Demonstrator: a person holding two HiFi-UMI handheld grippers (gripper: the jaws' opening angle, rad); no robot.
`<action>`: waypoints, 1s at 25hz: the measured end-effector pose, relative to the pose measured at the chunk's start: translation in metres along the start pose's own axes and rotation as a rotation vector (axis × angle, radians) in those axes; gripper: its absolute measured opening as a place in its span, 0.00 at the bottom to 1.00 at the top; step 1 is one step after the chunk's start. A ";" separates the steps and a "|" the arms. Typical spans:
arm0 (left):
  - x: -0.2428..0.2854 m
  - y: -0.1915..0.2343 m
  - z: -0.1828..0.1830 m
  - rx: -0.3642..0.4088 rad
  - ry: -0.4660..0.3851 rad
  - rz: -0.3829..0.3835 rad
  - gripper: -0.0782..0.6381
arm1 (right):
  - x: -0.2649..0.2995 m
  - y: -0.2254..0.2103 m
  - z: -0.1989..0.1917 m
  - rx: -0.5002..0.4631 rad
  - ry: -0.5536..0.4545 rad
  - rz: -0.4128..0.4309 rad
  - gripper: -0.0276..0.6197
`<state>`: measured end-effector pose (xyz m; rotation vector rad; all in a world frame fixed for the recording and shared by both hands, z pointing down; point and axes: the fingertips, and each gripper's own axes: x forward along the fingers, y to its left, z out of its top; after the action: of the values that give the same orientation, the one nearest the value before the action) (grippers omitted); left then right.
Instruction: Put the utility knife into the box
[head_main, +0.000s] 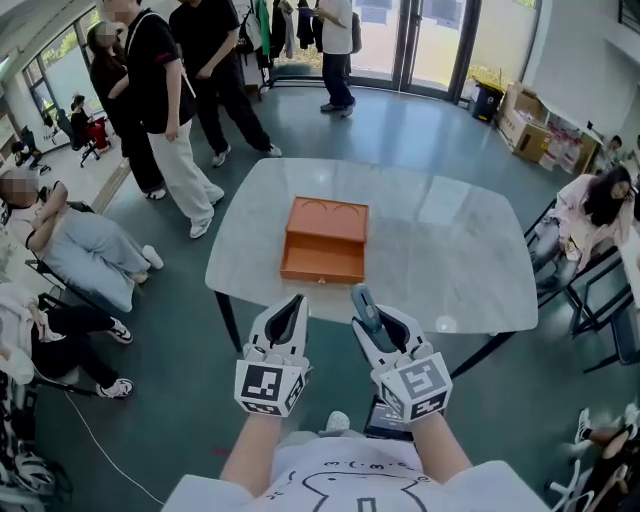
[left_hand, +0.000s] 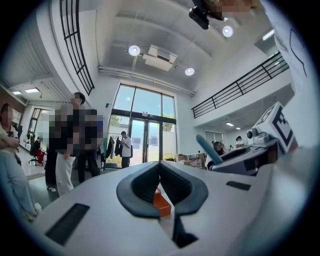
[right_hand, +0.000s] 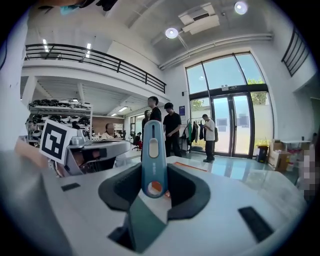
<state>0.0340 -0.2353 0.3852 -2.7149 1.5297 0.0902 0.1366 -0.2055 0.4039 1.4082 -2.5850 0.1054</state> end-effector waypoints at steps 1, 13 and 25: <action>0.004 0.001 0.000 0.003 0.001 0.005 0.13 | 0.004 -0.004 0.000 -0.001 0.000 0.007 0.27; 0.038 0.030 -0.006 0.007 0.024 0.030 0.13 | 0.052 -0.023 -0.003 0.005 0.037 0.050 0.27; 0.094 0.063 -0.023 -0.001 0.062 0.000 0.13 | 0.117 -0.065 -0.012 -0.029 0.126 0.050 0.27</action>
<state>0.0298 -0.3493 0.4026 -2.7438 1.5451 0.0067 0.1312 -0.3356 0.4379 1.2840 -2.5094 0.1583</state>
